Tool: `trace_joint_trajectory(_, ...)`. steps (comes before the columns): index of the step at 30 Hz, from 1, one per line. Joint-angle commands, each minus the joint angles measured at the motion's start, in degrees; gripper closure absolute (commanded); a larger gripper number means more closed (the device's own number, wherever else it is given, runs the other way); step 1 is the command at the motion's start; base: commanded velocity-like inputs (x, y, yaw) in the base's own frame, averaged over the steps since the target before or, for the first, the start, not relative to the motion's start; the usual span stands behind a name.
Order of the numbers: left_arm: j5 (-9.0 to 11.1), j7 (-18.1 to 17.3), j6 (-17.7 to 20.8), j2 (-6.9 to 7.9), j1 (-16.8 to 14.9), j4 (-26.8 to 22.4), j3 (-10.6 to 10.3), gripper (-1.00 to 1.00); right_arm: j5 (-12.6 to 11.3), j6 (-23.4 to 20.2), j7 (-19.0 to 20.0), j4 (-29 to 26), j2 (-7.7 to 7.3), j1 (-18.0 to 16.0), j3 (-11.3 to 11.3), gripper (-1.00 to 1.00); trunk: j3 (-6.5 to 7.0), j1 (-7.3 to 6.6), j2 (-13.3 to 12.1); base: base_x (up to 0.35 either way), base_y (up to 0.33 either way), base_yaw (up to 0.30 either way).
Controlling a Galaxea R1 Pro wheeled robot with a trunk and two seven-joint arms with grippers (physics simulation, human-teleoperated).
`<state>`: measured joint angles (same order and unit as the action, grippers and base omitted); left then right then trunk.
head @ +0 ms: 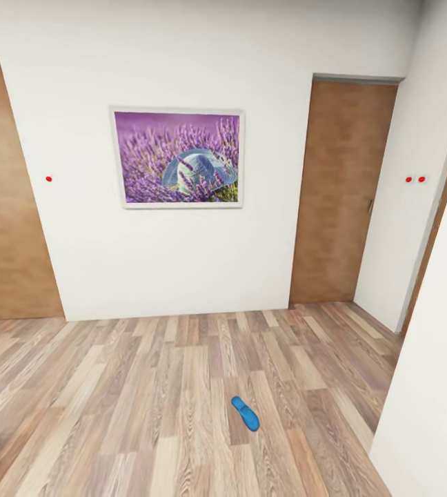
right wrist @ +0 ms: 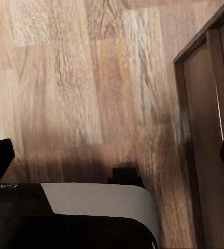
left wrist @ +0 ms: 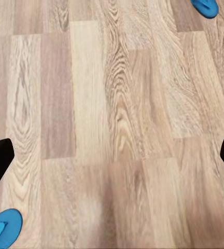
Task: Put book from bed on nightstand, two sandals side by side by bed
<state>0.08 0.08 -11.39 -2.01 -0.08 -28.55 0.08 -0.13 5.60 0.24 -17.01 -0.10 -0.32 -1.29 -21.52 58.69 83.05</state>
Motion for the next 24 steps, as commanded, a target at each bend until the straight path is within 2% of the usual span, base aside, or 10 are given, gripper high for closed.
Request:
trace_joint_trajectory(1, 0.01, 0.01, -0.13, -0.01, -0.01, -0.03, 0.01, -1.00, -0.03, 0.20, 0.03, 0.04, 0.01, -0.03, -0.12, -1.00, -0.06, 0.04, 0.03, 0.327, 0.000, 0.000)
trace_joint_trajectory(24, 0.01, 0.01, -0.13, -0.01, -0.01, -0.05, 0.01, -1.00, -0.05, 0.20, 0.03, 0.04, 0.01, -0.03, -0.15, -1.00, -0.06, 0.04, 0.03, 0.327, 0.000, 0.000)
